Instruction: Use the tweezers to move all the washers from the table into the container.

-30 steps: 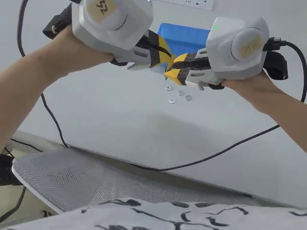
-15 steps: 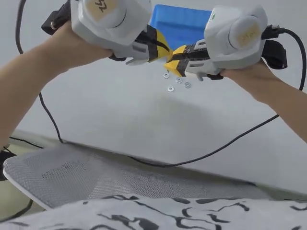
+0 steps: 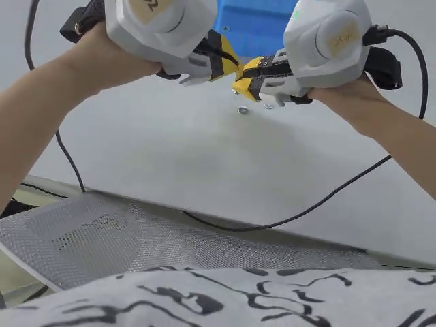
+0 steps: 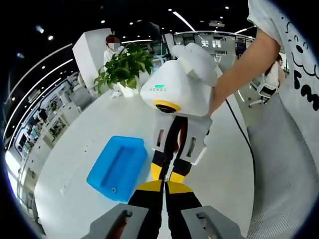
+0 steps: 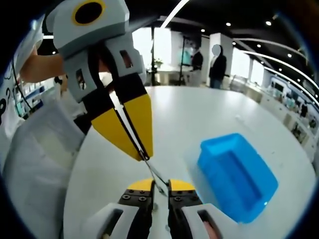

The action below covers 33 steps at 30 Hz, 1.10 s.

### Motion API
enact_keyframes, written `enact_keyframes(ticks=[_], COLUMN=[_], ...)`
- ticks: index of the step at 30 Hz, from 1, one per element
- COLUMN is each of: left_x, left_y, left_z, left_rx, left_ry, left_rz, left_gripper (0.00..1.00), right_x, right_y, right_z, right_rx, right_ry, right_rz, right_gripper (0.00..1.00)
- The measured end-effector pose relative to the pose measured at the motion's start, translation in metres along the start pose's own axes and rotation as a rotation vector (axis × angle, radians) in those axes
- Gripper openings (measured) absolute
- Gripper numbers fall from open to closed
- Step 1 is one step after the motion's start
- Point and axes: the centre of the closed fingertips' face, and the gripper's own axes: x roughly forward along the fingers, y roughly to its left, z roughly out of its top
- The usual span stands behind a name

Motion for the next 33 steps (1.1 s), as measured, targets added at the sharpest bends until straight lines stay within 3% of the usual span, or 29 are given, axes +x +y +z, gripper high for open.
enact_keyframes(ticks=[6, 14, 29, 33], left_x=[0.0016, 0.0008, 0.0039, 0.0061], left_y=[0.0028, 0.0008, 0.0081, 0.0098], left_z=[0.0002, 0.0014, -0.0043, -0.005], left_rx=[-0.002, 0.008, 0.017, 0.003], left_ry=[0.005, 0.014, 0.018, 0.008], left_rz=[-0.007, -0.007, -0.01, -0.016], left_gripper=[0.0, 0.0, 0.0, 0.0], right_x=[-0.0012, -0.0017, -0.0016, -0.0015], right_y=[-0.0034, -0.0039, -0.0043, -0.0048], right_z=[-0.0013, -0.0007, 0.0001, -0.0004], right_rx=[0.041, 0.043, 0.042, 0.09], right_ry=[-0.017, -0.016, -0.009, -0.022], right_rz=[-0.002, -0.006, -0.004, 0.014], right_gripper=[0.06, 0.07, 0.06, 0.06])
